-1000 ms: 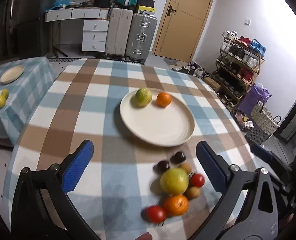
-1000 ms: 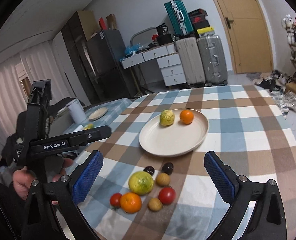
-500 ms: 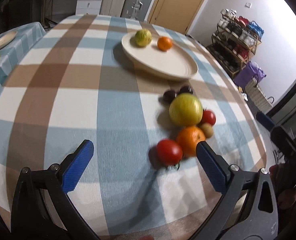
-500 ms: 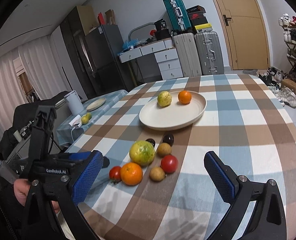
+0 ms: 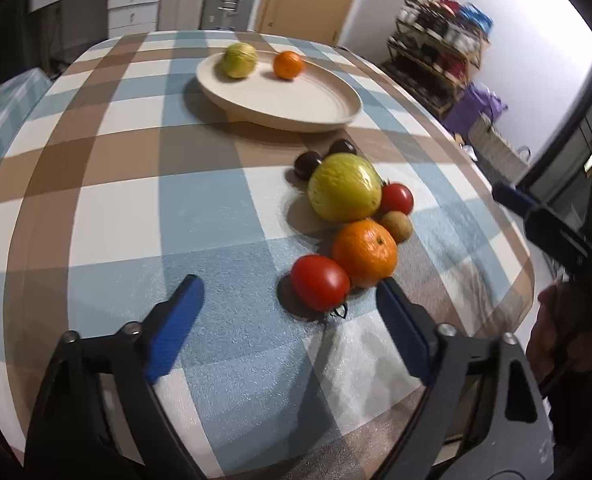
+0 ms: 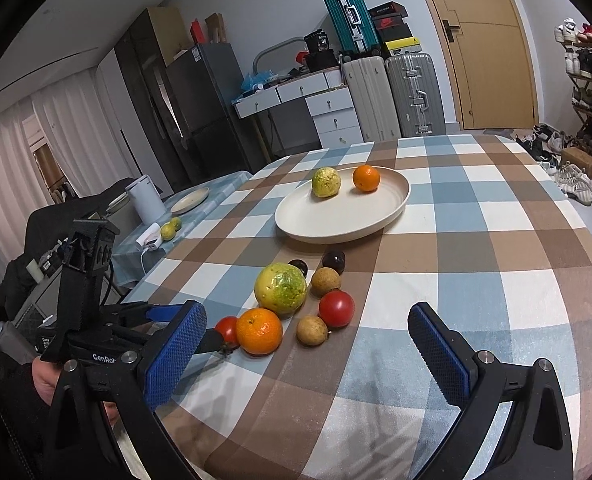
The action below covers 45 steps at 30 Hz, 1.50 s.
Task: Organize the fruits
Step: 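Grasp the red tomato with the left tool while the right tool grasps a tangerine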
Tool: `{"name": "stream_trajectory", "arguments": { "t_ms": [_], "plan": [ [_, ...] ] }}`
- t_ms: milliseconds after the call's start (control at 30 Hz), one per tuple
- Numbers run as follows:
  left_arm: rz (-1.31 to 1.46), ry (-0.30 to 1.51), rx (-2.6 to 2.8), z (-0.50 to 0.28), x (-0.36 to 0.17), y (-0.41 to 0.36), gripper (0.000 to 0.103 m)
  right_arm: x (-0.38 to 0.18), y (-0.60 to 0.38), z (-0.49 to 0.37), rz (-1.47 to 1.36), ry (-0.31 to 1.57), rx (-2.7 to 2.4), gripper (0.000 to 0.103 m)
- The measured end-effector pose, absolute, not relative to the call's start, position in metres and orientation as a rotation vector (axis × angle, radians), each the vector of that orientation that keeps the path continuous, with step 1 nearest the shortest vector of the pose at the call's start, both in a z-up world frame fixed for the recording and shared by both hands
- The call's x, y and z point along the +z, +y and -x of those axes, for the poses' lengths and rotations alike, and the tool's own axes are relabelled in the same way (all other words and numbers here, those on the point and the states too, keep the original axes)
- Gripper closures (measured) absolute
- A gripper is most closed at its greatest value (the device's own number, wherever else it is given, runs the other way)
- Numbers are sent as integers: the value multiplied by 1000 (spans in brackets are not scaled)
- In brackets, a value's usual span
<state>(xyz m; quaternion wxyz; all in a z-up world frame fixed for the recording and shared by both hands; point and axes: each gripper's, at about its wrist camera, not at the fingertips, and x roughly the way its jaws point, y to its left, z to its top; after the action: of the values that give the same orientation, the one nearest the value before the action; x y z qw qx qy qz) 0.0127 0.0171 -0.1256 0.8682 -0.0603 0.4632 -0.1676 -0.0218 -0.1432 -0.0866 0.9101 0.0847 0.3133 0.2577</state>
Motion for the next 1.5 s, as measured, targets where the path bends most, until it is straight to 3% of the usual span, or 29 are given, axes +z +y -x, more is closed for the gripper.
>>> {"name": "stream_trajectory", "arguments": {
  "t_ms": [267,367,1500],
  "plan": [
    [69,968,-399,-14,-128,10,58,-88,-143,19,-179,652,534,0],
    [33,964,-431,-13,-126,3,74,-90,-144,17,-185,657,535,0],
    [224,868,-344,16,-102,84,75,-114,-98,17,-152,812,598,0]
  ]
}}
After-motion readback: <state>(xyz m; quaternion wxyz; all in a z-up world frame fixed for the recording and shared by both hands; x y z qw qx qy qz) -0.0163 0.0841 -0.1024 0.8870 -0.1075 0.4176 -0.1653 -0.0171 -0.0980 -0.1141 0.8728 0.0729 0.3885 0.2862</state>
